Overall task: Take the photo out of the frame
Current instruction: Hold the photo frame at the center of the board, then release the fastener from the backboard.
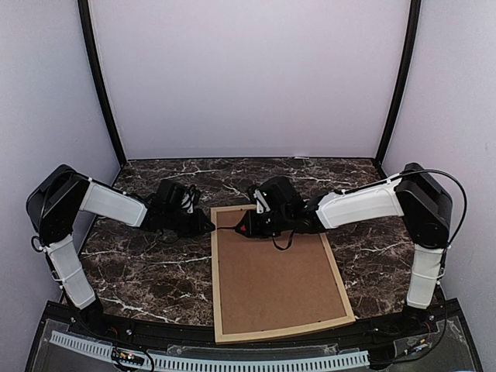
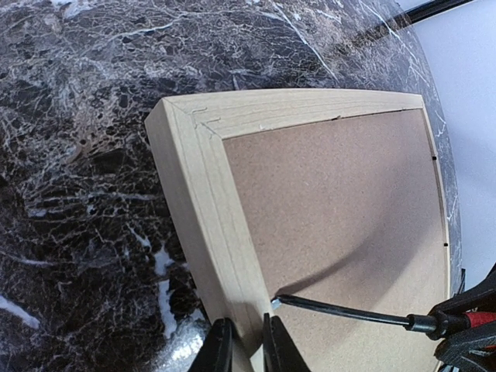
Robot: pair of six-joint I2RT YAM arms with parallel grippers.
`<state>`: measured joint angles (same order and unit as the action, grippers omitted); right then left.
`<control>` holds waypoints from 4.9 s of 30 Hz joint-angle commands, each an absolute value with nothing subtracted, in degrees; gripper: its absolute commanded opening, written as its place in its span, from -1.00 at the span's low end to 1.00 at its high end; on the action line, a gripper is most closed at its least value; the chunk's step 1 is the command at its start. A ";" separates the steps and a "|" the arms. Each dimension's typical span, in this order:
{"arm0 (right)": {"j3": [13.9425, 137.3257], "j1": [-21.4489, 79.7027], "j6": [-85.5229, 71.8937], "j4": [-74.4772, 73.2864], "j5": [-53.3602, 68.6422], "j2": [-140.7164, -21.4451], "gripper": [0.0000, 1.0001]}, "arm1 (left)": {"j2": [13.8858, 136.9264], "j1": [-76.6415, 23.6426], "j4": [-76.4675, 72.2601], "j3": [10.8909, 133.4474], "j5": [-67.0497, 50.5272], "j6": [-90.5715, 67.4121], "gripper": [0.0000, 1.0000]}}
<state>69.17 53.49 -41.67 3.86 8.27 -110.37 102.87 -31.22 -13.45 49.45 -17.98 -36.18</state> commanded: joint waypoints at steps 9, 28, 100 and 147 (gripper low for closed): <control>69.67 54.87 -43.89 10.90 16.34 -111.43 -1.00 | 103.88 -31.11 -16.02 46.50 -19.18 -36.63 -0.69; 72.73 56.80 -47.00 18.40 24.46 -112.93 -1.00 | 105.17 -31.10 -19.16 45.01 -21.13 -37.25 -0.73; 81.05 59.46 -51.92 26.81 33.29 -112.15 -1.00 | 108.07 -31.11 -22.03 44.49 -22.91 -37.61 -0.98; 78.20 59.17 -48.30 25.45 32.54 -116.36 -1.00 | 106.36 -31.11 -24.41 42.61 -24.49 -36.26 -1.00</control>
<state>75.22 53.39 -52.71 8.19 12.58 -116.40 104.25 -27.51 -28.03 44.03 -17.19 -37.63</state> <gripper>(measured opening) 0.193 0.012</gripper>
